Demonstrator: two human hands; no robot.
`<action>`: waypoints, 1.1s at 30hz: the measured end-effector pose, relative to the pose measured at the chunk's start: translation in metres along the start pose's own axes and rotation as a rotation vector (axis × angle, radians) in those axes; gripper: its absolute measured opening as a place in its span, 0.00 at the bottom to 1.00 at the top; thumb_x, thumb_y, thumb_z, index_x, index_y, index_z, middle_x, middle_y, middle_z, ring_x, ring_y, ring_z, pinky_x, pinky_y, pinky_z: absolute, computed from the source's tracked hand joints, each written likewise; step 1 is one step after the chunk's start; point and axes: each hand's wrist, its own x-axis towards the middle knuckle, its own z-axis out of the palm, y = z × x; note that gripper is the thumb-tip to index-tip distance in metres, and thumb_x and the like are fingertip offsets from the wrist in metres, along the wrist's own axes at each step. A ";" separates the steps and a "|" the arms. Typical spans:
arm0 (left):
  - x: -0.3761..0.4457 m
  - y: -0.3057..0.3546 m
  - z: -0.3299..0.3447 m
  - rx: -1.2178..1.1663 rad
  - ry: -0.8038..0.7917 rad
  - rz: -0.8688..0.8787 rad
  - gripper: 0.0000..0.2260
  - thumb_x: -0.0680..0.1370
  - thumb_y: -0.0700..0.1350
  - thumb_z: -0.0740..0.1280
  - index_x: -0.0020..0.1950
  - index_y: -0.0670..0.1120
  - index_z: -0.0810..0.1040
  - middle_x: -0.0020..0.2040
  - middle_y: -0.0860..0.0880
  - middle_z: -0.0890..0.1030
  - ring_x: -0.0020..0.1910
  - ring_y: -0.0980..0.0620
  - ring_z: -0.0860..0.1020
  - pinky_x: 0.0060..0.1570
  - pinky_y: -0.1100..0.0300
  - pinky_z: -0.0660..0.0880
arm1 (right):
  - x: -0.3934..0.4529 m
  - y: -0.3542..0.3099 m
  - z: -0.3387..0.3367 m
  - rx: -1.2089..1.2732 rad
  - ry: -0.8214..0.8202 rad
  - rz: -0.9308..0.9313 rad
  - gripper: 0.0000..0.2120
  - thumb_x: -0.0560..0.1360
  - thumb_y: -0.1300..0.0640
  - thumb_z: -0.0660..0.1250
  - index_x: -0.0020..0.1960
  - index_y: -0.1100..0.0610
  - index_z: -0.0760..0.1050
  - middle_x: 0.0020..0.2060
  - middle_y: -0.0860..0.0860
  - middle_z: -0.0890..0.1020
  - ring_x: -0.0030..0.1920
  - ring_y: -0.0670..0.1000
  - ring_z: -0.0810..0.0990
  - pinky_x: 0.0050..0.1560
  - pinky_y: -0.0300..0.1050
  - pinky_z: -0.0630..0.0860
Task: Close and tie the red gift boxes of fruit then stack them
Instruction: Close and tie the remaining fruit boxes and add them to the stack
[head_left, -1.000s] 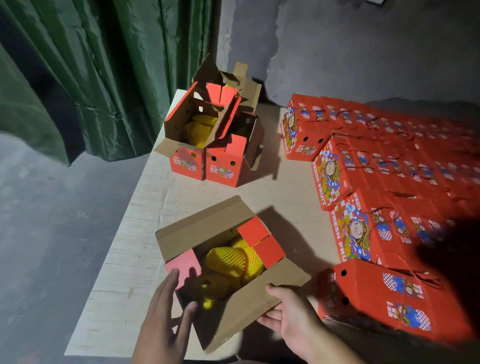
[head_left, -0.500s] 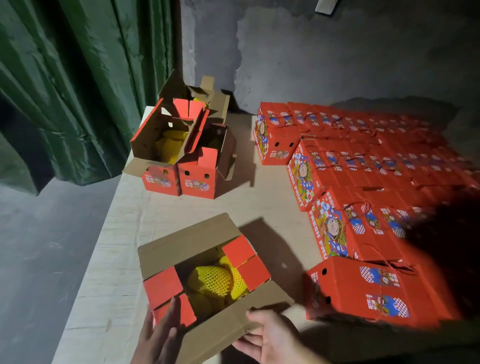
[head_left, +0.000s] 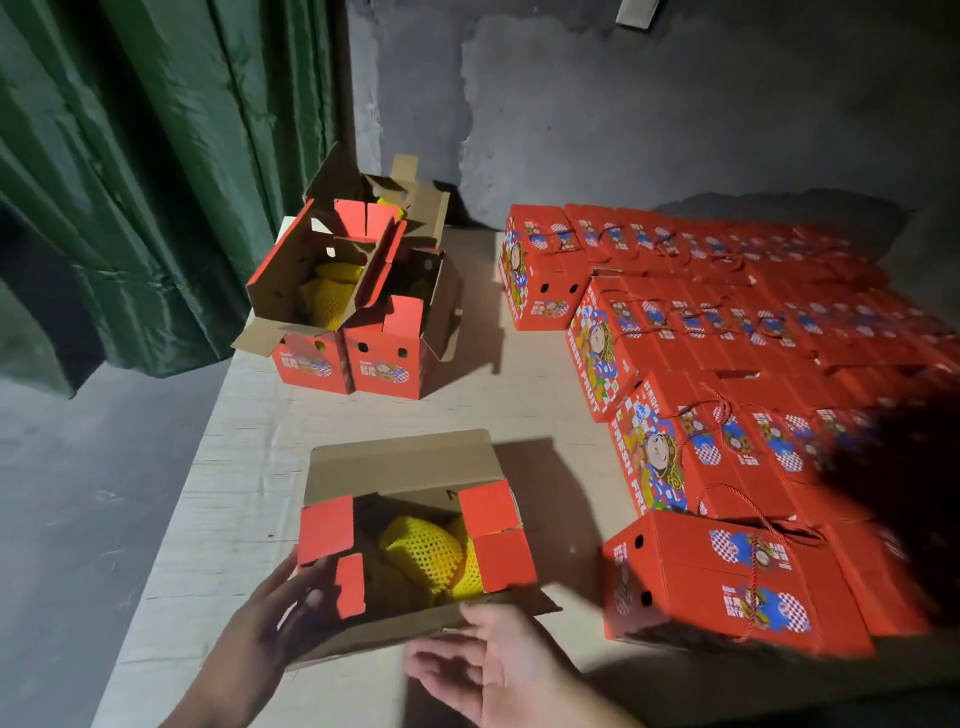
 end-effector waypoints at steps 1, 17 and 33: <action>0.004 0.005 -0.009 0.097 0.083 0.031 0.16 0.78 0.50 0.66 0.63 0.65 0.82 0.72 0.69 0.71 0.68 0.59 0.75 0.65 0.60 0.75 | -0.003 -0.002 0.000 -0.074 -0.015 -0.020 0.23 0.82 0.49 0.66 0.64 0.70 0.74 0.52 0.68 0.85 0.52 0.65 0.86 0.45 0.55 0.85; -0.004 0.019 0.004 0.535 0.138 0.227 0.27 0.80 0.45 0.69 0.76 0.64 0.66 0.73 0.61 0.69 0.68 0.56 0.72 0.61 0.54 0.77 | 0.026 -0.045 -0.068 -1.518 0.461 -1.228 0.26 0.72 0.54 0.75 0.66 0.42 0.71 0.64 0.40 0.67 0.62 0.40 0.69 0.61 0.32 0.67; 0.013 0.019 0.015 1.059 -0.074 0.306 0.37 0.66 0.60 0.77 0.73 0.54 0.72 0.64 0.58 0.75 0.64 0.51 0.73 0.54 0.55 0.74 | 0.058 -0.057 -0.078 -2.040 0.424 -1.143 0.39 0.69 0.43 0.76 0.75 0.43 0.63 0.68 0.40 0.68 0.69 0.48 0.69 0.67 0.47 0.72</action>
